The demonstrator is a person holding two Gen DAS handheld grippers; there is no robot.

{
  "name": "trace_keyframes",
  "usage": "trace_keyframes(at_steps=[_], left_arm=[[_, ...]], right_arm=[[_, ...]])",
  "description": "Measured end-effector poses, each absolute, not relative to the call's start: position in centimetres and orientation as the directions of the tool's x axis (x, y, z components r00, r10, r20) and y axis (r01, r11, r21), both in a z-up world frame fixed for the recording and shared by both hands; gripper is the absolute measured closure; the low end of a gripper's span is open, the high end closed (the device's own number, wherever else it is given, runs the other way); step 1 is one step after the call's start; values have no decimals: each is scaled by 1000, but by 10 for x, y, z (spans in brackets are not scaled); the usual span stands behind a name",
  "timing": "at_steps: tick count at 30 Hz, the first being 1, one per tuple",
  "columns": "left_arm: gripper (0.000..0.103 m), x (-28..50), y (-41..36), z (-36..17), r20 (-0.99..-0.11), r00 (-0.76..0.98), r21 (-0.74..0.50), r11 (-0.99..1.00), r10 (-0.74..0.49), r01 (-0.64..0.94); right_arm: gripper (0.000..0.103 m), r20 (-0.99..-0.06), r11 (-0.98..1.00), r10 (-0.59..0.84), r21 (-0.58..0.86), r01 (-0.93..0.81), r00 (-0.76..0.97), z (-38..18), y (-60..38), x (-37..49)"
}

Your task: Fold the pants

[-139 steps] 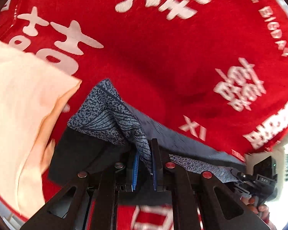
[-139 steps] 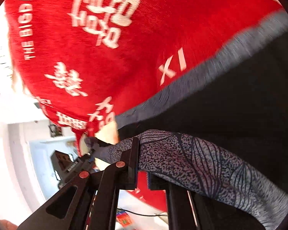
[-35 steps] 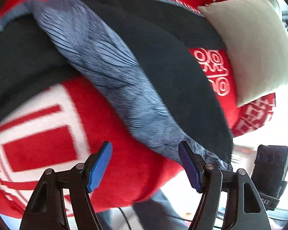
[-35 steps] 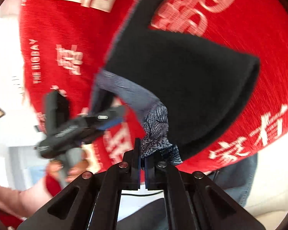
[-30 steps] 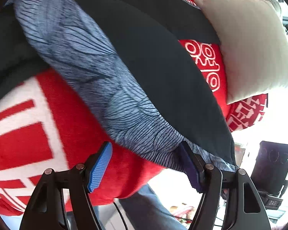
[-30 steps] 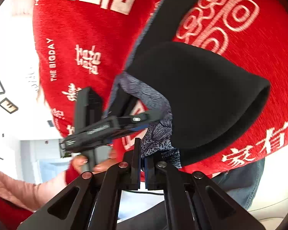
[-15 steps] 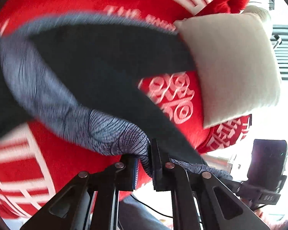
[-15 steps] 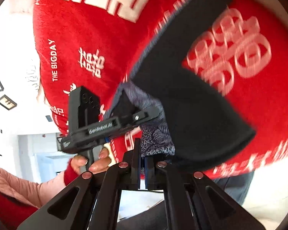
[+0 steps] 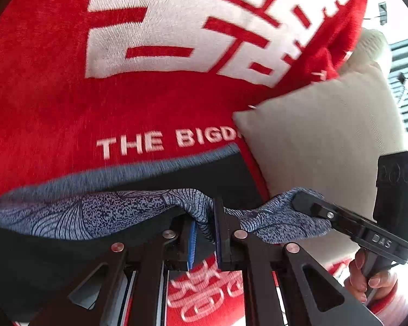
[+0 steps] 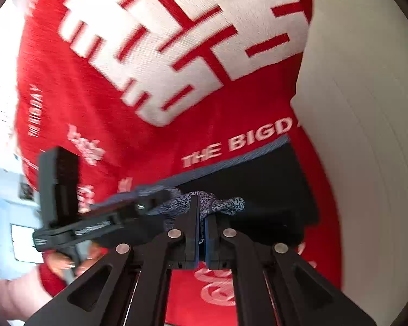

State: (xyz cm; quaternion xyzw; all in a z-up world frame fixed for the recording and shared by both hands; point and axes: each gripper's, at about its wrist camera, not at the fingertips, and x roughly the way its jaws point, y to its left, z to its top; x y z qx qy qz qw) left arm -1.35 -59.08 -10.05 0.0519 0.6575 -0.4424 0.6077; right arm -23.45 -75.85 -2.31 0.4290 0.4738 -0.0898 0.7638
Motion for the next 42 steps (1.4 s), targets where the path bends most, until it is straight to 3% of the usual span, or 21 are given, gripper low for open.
trace_keyframes(at_steps=[5, 12, 13, 14, 15, 16, 19, 21, 22, 23, 27, 30, 32, 33, 36, 39, 42], left_arm=[[90, -7, -603, -131, -902, -193, -415, 653, -386, 633], [90, -7, -582, -130, -943, -116, -307, 678, -313, 667], [90, -9, -576, -128, -947, -105, -293, 679, -304, 673], [90, -10, -572, -128, -950, -95, -279, 679, -296, 679], [90, -12, -566, -128, -953, -87, -268, 679, -289, 684], [90, -13, -562, -129, -958, -76, -251, 680, -276, 689], [90, -17, -554, -133, -969, -47, -204, 680, -242, 704], [90, -18, -551, -137, -976, -8, -158, 687, -216, 710], [90, -17, -549, -139, -978, 5, -145, 690, -211, 709], [90, -17, -549, -142, -979, 17, -132, 693, -204, 708], [90, -19, -554, -163, -986, 42, -88, 726, -159, 682], [90, -28, -556, -169, -985, 88, -46, 722, -147, 690], [90, -32, -554, -167, -984, 89, -47, 711, -152, 702], [90, -31, -551, -166, -984, 81, -56, 713, -156, 699], [90, -23, -536, -157, -982, 100, -52, 737, -161, 674], [90, -10, -519, -147, -978, 151, -13, 755, -148, 655], [90, 3, -501, -144, -978, 154, -15, 776, -144, 630]], right_arm=[[100, -864, 623, 273, 494, 606, 424, -78, -790, -208], [90, -907, 656, 229, 411, 633, 352, -83, -802, -194], [82, -914, 682, 208, 390, 618, 348, -76, -798, -193], [56, -921, 704, 181, 366, 609, 345, -69, -795, -194], [40, -931, 730, 135, 324, 602, 339, -61, -793, -195], [34, -932, 748, 95, 299, 593, 351, -52, -791, -197], [34, -921, 752, 85, 309, 582, 379, -36, -786, -205], [49, -924, 763, 68, 291, 578, 375, -31, -779, -208], [64, -924, 765, 78, 296, 572, 374, -31, -776, -208], [68, -926, 767, 92, 301, 566, 367, -34, -772, -206], [68, -943, 790, 110, 276, 548, 316, -67, -760, -183], [68, -973, 807, 61, 180, 562, 225, -104, -765, -169], [85, -983, 780, 70, 158, 606, 167, -122, -775, -178], [87, -979, 763, 83, 183, 620, 187, -124, -780, -186], [88, -984, 790, 65, 153, 594, 166, -115, -774, -196], [82, -985, 804, 61, 145, 576, 162, -109, -763, -208], [61, -971, 769, 94, 210, 604, 218, -96, -758, -227]])
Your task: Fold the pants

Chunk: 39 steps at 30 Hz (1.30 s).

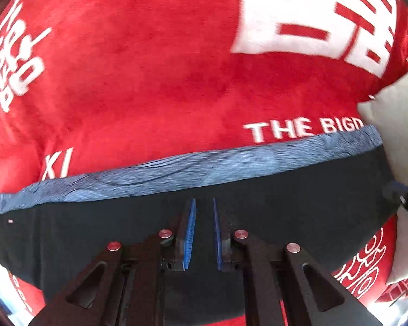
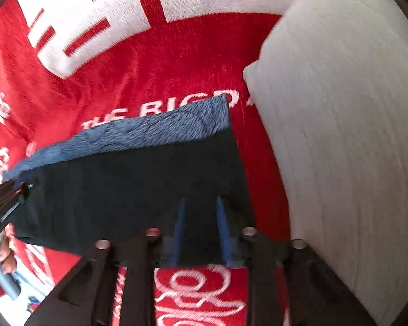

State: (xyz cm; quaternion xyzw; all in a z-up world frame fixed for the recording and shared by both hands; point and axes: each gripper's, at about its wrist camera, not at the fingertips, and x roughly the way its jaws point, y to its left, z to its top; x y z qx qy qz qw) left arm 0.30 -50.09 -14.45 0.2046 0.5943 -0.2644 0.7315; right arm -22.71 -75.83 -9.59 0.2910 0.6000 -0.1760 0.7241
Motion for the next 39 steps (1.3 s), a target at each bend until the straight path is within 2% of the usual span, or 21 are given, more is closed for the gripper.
trace_keyframes(at_steps=[1, 2, 7, 13, 14, 15, 16, 17, 19, 21, 22, 23, 28, 32, 34, 36, 37, 38, 39], left_arm=[[90, 6, -494, -145, -979, 145, -22, 783, -143, 621], [90, 8, -487, -147, -981, 136, -28, 789, -141, 614], [90, 6, -465, -154, -985, 93, -63, 805, -144, 589], [90, -17, -458, -161, -987, 76, -70, 794, -144, 604], [85, -24, -461, -159, -987, 76, -67, 792, -141, 607], [74, -29, -463, -161, -988, 75, -64, 790, -138, 610], [41, -36, -464, -160, -986, 74, -72, 791, -146, 608], [32, -41, -465, -157, -983, 92, -70, 795, -156, 602], [32, -49, -470, -155, -979, 112, -66, 789, -168, 611], [32, -52, -475, -155, -980, 105, -70, 790, -167, 610], [32, -53, -475, -154, -981, 99, -74, 790, -168, 609], [32, -55, -477, -152, -981, 91, -79, 787, -170, 611], [31, -60, -469, -132, -978, 115, -64, 779, -172, 623], [30, -52, -460, -148, -989, 97, -23, 779, -107, 626], [27, -54, -455, -159, -991, 83, -34, 790, -107, 612], [24, -53, -453, -156, -989, 95, -30, 796, -110, 605], [24, -52, -451, -155, -990, 87, -40, 800, -114, 599], [24, -51, -449, -155, -990, 81, -46, 804, -117, 593], [24, -50, -447, -154, -990, 75, -52, 806, -119, 590]], right_arm=[[50, -962, 752, 112, 247, 612, 250, -90, -756, -235], [47, -954, 740, 122, 271, 616, 273, -86, -752, -243], [47, -921, 681, 208, 378, 627, 330, -81, -725, -276], [47, -918, 575, 184, 390, 719, 351, -95, -722, -292], [47, -919, 558, 178, 389, 733, 352, -102, -723, -293], [47, -916, 523, 169, 395, 755, 363, -105, -727, -297], [47, -916, 502, 160, 396, 769, 368, -107, -729, -299], [47, -915, 484, 148, 397, 780, 374, -110, -732, -296], [47, -912, 461, 128, 402, 791, 389, -113, -732, -293], [58, -919, 443, 116, 388, 808, 378, -115, -736, -292], [82, -923, 430, 104, 377, 820, 370, -115, -737, -292], [95, -922, 428, 103, 379, 820, 373, -114, -737, -289], [96, -925, 514, 58, 350, 783, 376, -88, -733, -286], [96, -945, 543, 55, 299, 784, 323, -96, -728, -288], [94, -956, 534, 75, 278, 798, 282, -114, -729, -291], [86, -956, 539, 65, 274, 796, 285, -111, -729, -293], [75, -960, 552, 59, 259, 793, 272, -106, -728, -293], [58, -963, 558, 55, 248, 792, 263, -104, -728, -293], [52, -967, 564, 51, 235, 792, 251, -102, -725, -295]])
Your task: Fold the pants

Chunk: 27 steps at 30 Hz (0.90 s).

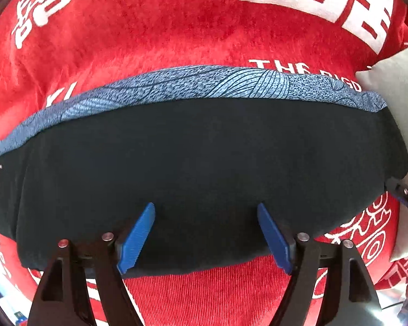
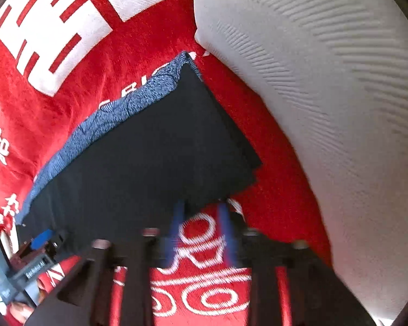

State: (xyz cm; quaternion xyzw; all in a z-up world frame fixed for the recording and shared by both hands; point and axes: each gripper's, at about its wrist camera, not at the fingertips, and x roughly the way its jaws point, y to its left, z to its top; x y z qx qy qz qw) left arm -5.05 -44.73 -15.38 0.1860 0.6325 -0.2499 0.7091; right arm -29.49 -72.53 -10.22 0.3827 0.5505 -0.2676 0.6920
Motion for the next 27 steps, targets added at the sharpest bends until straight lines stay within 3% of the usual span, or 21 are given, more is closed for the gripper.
trace_keyframes(at_steps=[9, 27], left_arm=[[24, -38, -399, -132, -987, 79, -72, 818, -142, 571], [24, 74, -249, -107, -976, 165, -36, 852, -143, 522]], right_arm=[[51, -976, 638, 28, 184, 748, 216, -77, -690, -295], [51, -952, 775, 71, 241, 584, 298, -58, -531, -129]])
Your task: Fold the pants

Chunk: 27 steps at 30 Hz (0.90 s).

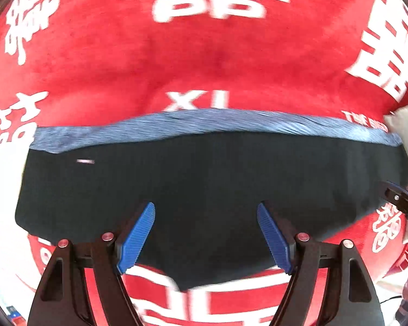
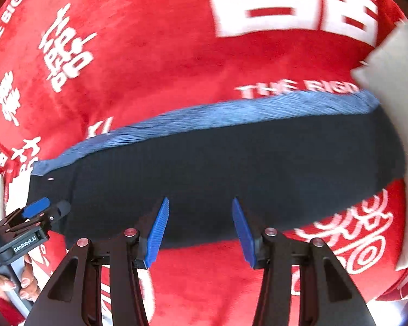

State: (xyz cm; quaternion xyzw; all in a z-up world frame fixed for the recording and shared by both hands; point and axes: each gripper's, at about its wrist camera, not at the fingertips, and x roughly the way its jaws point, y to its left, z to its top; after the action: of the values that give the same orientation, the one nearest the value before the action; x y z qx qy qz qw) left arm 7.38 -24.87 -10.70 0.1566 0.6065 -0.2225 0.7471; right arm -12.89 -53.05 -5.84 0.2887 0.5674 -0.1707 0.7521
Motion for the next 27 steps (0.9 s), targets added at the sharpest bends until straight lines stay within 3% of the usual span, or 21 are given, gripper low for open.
trace_keyframes(at_steps=[1, 4, 11, 15, 17, 20, 24, 27], left_arm=[[24, 84, -239, -109, -975, 175, -26, 857, -135, 514], [24, 116, -216, -122, -977, 189, 9, 869, -98, 495], [24, 175, -194, -167, -973, 229, 86, 889, -21, 449], [24, 194, -183, -195, -969, 246, 132, 896, 27, 424], [10, 198, -182, -200, -962, 271, 159, 883, 37, 442], [10, 203, -172, -195, -966, 258, 139, 890, 25, 435], [10, 196, -150, -176, -965, 261, 113, 897, -3, 428], [10, 184, -128, -165, -963, 269, 115, 904, 0, 411]], right_arm=[[52, -950, 786, 83, 247, 566, 300, -60, -522, -117], [77, -948, 830, 107, 251, 499, 298, -62, -497, -83], [77, -951, 876, 128, 242, 417, 282, -88, -465, -5], [77, -965, 902, 66, 167, 397, 255, -113, -461, 21], [77, -977, 909, 12, 100, 404, 213, -127, -467, 24], [76, -982, 873, -76, 19, 487, 176, -131, -491, 20], [74, -944, 786, 168, 303, 539, 285, -110, -503, -14], [65, -892, 736, 305, 443, 512, 334, -97, -477, -44]])
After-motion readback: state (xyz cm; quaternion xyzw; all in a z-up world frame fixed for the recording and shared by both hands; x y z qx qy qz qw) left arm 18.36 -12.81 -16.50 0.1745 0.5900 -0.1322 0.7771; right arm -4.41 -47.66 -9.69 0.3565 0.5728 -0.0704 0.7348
